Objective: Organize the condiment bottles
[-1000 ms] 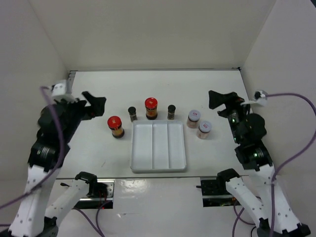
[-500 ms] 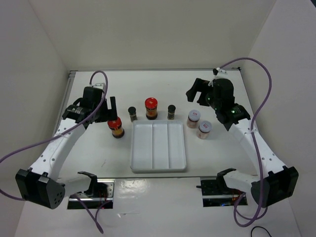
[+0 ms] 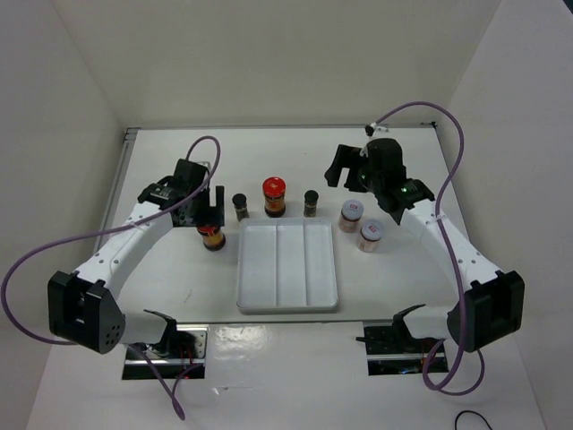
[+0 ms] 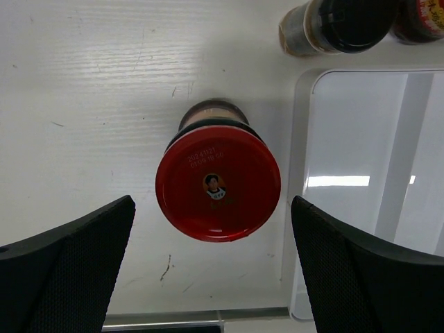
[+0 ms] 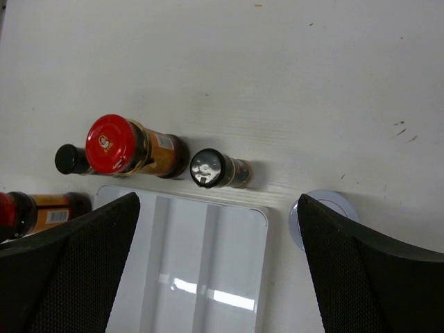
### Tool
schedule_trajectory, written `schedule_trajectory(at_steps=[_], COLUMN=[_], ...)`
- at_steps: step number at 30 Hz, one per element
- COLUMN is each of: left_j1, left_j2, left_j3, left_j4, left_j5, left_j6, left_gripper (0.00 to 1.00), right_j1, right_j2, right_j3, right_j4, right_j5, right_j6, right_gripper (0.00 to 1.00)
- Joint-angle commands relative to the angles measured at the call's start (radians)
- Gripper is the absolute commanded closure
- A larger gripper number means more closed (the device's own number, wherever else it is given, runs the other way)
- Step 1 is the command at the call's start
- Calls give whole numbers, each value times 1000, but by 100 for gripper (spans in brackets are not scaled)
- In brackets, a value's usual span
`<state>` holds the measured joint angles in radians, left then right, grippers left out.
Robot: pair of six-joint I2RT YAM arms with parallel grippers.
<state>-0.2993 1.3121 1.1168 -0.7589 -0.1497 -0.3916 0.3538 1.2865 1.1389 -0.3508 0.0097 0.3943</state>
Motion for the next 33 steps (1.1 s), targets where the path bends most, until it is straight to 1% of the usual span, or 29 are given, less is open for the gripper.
schedule_trajectory(at_steps=[1,7,13,20,22,24,29,30,33], left_j1=[-8,-26,-26,-26,-26,-26,-26,-26,-26], left_j2=[38,85,96,161,170,170,170,179,179], left_j3=[0,0,9,18,18,18,18,18,18], left_j4=[12,12,32,52,52,61,61,61,61], left_j5=[-27,-66,-67,-67,-76,-76,-76,-76,-67], left_j6=[5,-13,-23,-23,-23,-23,-23,-23,-23], left_gripper=[1,1,1,2,6,7,14,18,25], right_j1=[7,16,16,16,16,16,25,25,25], right_j2=[19,28,47,65,65,65,74,74,74], right_j3=[42,61,70,70,70,70,61,61,61], right_j4=[27,36,36,36,36,36,36,36,36], right_j5=[-17,-17,-17,-17,-17,-17,-27,-27,-27], right_j6=[-17,-17,-17,-17,-17,-17,-8,-8,-8], right_gripper=[1,1,1,1,1,1,1,1,1])
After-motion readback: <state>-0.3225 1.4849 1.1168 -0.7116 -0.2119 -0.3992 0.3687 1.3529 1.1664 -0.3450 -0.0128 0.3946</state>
